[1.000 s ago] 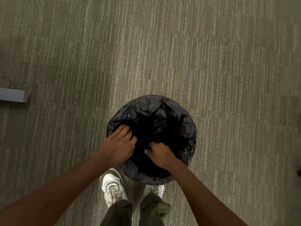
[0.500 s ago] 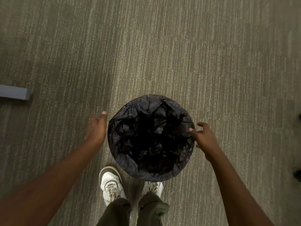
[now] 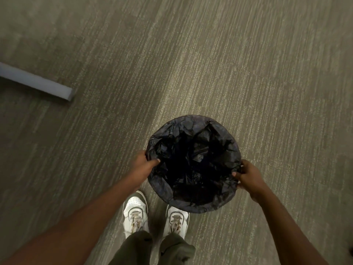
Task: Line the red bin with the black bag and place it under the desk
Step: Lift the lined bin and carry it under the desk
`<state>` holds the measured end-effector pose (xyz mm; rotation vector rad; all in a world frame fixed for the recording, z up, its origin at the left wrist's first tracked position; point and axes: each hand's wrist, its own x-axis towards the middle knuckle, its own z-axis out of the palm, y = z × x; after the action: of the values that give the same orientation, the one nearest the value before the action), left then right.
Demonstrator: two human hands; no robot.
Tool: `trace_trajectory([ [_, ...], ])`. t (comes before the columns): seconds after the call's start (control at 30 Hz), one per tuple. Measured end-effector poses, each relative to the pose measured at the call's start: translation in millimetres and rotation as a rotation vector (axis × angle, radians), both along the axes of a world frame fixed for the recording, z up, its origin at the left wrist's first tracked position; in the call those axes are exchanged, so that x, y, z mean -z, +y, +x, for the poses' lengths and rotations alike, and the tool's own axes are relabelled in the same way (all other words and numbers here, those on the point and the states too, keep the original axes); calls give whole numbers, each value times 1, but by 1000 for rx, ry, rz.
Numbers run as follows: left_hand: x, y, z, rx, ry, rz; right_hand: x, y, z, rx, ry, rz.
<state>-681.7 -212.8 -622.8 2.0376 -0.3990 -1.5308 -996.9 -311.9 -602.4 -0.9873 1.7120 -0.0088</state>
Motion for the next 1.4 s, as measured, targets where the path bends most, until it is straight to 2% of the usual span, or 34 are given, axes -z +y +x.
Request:
trace_trajectory([
  [0.1, -9, 11, 16, 11, -62, -81, -3, -10, 29, -104, 12, -14],
  [0.23, -10, 38, 46, -138, -255, -62, -7, -24, 87, -278, 27, -53],
  [0.57, -15, 128, 161, -762, -404, 44, 0, -33, 307, -878, -36, -221],
  [0.77, -14, 168, 230, -962, -465, 46, 6, -21, 445, -1166, -44, -323],
  [0.9, -8, 185, 271, -984, -428, 104, 9, -8, 516, -1319, -7, -394],
  [1.03, -2, 193, 296, -995, -435, 147, 18, 1, 560, -1407, -83, -457],
  [1.17, 2, 201, 309, -974, -433, 211, 27, 12, 587, -1472, -39, -511],
  [1.4, 5, 210, 310, -830, -363, 192, 29, 21, 601, -1490, 87, -527],
])
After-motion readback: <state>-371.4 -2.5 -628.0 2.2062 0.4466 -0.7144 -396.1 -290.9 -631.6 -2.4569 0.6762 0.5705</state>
